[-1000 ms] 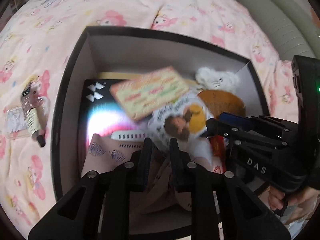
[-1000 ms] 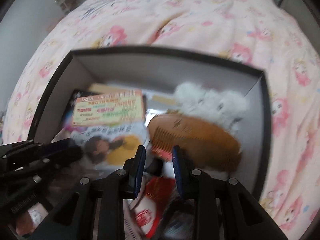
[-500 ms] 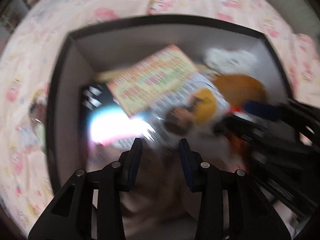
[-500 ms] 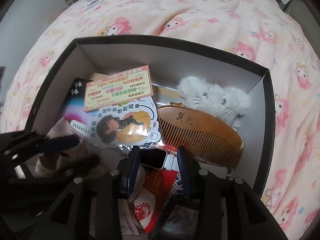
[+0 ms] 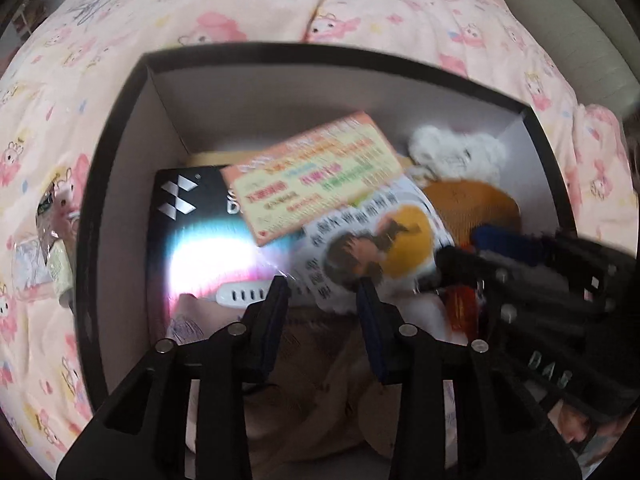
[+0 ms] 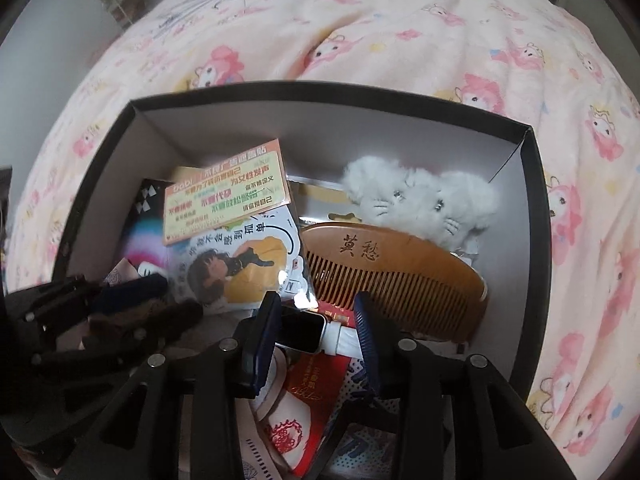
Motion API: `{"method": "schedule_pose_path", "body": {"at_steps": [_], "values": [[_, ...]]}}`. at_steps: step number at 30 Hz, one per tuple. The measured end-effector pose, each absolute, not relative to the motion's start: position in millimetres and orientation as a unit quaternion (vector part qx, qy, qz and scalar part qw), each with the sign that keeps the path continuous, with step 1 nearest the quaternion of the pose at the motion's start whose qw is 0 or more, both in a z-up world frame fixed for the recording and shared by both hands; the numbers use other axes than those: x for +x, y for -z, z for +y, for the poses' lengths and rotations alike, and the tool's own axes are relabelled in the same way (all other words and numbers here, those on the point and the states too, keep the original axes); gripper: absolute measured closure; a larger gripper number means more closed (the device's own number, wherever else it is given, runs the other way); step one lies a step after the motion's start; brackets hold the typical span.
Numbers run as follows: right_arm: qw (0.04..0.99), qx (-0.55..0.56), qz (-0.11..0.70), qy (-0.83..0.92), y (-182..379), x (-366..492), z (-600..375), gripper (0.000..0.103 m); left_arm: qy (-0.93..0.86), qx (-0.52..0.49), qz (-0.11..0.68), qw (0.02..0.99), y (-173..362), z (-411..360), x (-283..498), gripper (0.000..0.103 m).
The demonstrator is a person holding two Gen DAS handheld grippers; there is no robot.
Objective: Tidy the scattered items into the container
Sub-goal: 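Lower the sticker card into the box and open both grippers, then move both grippers back toward the clear phone case on the bedspread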
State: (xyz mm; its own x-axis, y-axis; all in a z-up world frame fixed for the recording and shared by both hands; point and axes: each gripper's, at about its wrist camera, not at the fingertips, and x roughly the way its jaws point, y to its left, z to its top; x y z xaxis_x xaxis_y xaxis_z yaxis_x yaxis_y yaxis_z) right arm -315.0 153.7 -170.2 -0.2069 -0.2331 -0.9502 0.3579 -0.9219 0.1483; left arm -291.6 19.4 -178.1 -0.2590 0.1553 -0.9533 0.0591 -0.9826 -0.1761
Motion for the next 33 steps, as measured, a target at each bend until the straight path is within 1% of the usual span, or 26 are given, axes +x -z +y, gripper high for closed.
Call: {"method": "schedule_pose_path", "body": {"at_steps": [2,3,4,6,8,11,15,20,23,26,29,33], "values": [[0.191,0.594,0.047,0.78,169,-317,152,0.069,-0.795,-0.602,-0.079,-0.001,175,13,-300,0.069],[0.19,0.59,0.044,0.783,169,-319,151,0.069,-0.797,-0.599,-0.078,-0.014,173,9,-302,0.072],[0.188,0.587,0.043,0.786,169,-320,149,0.069,-0.797,-0.597,-0.088,-0.01,170,7,-301,0.072],[0.189,0.581,0.034,0.791,167,-322,150,0.069,-0.794,-0.595,-0.12,0.035,168,10,-294,0.072],[0.207,0.59,0.025,0.78,168,-320,148,0.069,-0.791,-0.6,-0.109,0.048,171,17,-289,0.072],[0.208,0.611,0.033,0.763,180,-319,142,0.069,-0.794,-0.6,-0.092,0.037,180,15,-289,0.072],[0.206,0.608,0.027,0.766,176,-318,144,0.069,-0.8,-0.588,-0.12,0.026,170,3,-293,0.072],[0.198,0.586,0.024,0.786,155,-309,147,0.068,-0.813,-0.564,-0.134,0.061,145,15,-264,0.067],[0.21,0.586,0.015,0.782,150,-293,147,0.062,-0.814,-0.559,-0.142,0.062,133,15,-237,0.067],[0.228,0.584,0.025,0.779,134,-267,148,0.062,-0.816,-0.554,-0.153,0.067,123,12,-211,0.067],[0.239,0.558,0.048,0.793,114,-229,136,0.061,-0.814,-0.552,-0.163,0.073,120,7,-189,0.067],[0.248,0.533,0.058,0.807,97,-194,119,0.061,-0.816,-0.545,-0.179,0.073,116,-14,-157,0.067]]}}
